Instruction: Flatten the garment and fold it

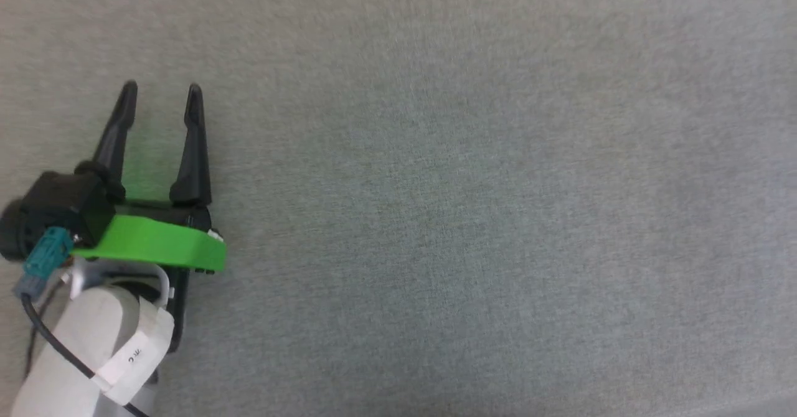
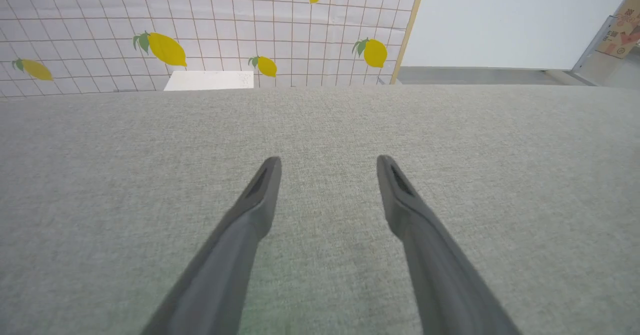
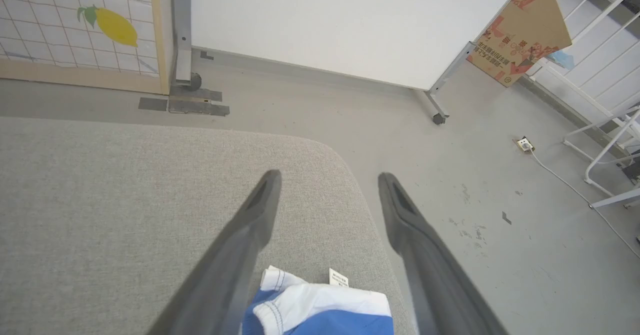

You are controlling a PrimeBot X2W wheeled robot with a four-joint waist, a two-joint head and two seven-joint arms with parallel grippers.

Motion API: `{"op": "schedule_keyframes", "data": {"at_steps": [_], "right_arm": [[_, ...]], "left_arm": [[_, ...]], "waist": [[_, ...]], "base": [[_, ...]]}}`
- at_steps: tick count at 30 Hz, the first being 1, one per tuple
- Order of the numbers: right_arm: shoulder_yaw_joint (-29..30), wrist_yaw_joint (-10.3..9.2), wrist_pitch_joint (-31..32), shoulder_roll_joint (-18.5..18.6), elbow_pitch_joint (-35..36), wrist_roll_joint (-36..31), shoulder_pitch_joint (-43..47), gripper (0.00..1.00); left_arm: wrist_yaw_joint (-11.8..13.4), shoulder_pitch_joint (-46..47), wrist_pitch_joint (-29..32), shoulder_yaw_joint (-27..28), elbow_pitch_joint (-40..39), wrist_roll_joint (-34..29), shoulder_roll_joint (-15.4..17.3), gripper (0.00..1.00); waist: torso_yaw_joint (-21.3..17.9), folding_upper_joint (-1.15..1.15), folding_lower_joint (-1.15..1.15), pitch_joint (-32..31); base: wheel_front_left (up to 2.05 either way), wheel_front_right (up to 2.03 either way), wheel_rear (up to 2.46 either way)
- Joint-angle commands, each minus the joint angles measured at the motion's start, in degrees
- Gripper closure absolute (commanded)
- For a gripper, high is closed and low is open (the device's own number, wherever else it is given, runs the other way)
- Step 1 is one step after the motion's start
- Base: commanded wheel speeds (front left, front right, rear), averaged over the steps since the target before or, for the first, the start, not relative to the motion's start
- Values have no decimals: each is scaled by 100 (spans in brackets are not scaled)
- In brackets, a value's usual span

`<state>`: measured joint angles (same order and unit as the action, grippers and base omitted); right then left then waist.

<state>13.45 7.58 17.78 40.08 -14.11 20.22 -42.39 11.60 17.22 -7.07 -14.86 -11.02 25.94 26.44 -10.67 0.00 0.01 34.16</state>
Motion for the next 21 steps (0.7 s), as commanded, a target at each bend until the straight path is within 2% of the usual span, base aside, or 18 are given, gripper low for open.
{"op": "schedule_keyframes", "data": {"at_steps": [1,6,11,15,21], "right_arm": [[-155,-9,-169,-124,135,108,-91,0],[-757,-9,-925,-641,503,192,-102,0],[-1106,-9,-1622,-1446,639,42,20,0],[-1037,-9,-2173,-2119,752,-134,470,0],[-786,-9,-2670,-2930,936,-393,1330,0]], "left_arm": [[-24,-87,-102,35,111,85,-54,0],[-19,-308,-429,140,508,312,-274,0],[-16,-531,-596,242,756,459,-421,0],[-45,-669,-681,329,935,539,-504,0],[-74,-894,-731,385,1083,592,-577,0]], "waist": [[264,0,-1,-756],[369,0,-1,-1475],[529,0,-1,-2064],[728,0,-1,-2445],[987,0,-1,-2844]], "base": [[0,0,0],[0,0,0],[0,0,0],[0,0,0],[0,0,0]]}}
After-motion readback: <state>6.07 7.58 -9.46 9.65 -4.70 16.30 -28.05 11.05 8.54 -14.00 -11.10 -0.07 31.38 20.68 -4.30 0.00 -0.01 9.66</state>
